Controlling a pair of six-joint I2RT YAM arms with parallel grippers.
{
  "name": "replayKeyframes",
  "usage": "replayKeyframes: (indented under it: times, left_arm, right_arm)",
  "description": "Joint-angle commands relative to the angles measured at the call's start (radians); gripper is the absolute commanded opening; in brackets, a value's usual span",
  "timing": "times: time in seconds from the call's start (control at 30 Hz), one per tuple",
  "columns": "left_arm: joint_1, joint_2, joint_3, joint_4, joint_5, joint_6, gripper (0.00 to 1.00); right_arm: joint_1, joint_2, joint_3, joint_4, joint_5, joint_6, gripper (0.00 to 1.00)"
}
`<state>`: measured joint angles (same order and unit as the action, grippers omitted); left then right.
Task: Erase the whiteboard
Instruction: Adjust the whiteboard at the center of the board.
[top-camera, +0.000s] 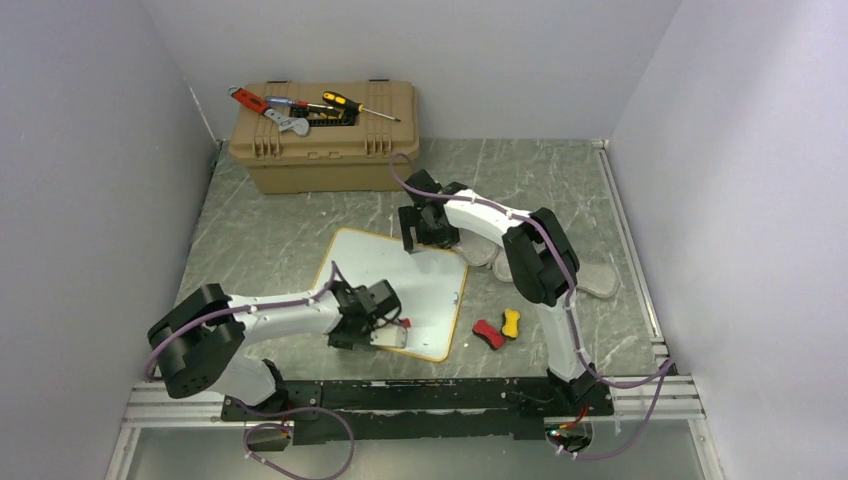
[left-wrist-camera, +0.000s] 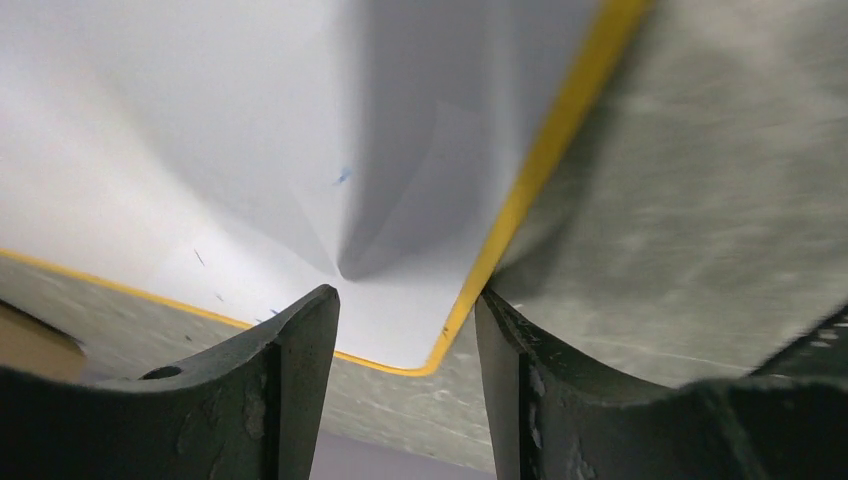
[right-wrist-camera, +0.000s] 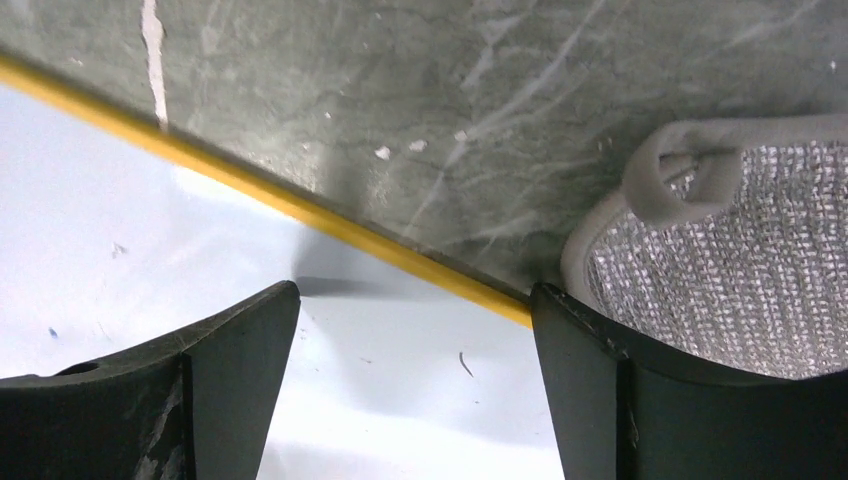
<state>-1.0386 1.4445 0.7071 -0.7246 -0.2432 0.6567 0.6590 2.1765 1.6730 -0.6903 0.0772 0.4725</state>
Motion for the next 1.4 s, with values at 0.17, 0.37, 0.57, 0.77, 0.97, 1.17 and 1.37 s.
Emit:
replayKeyframes:
  times: [0.17,0.37,0.57,0.77,0.97,1.17,1.37]
  left_arm:
    - [0.258,0.038,-0.076,0.228,0.045,0.113,0.58]
    - [0.419,0.075,-0.078,0.317,0.052,0.164,0.57]
    - [0.585,0.081,-0.016,0.378,0.098,0.193,0.56]
    - [0.643,0.131,0.023,0.364,0.207,0.198,0.56]
    - [0.703,0.084,0.071,0.275,0.321,0.212,0.56]
    - [0.903,0.029,0.258,0.104,0.498,0.172,0.56]
    - [1.019,0.047,0.329,0.059,0.507,0.143,0.56]
  right_arm:
    - [0.031,-0.074,-0.270,0.041,-0.070,0.122,0.88]
    - [0.059,-0.150,-0.407,0.109,-0.134,0.176,0.87]
    - [0.148,-0.226,-0.467,0.103,-0.142,0.238,0.87]
    - [0.259,-0.332,-0.605,0.136,-0.160,0.364,0.86]
    - [0.325,-0.413,-0.633,0.083,-0.163,0.385,0.86]
    - [0.190,-0.459,-0.468,-0.066,-0.059,0.266,0.88]
    - [0.068,-0.460,-0.285,-0.126,0.187,0.192,0.91]
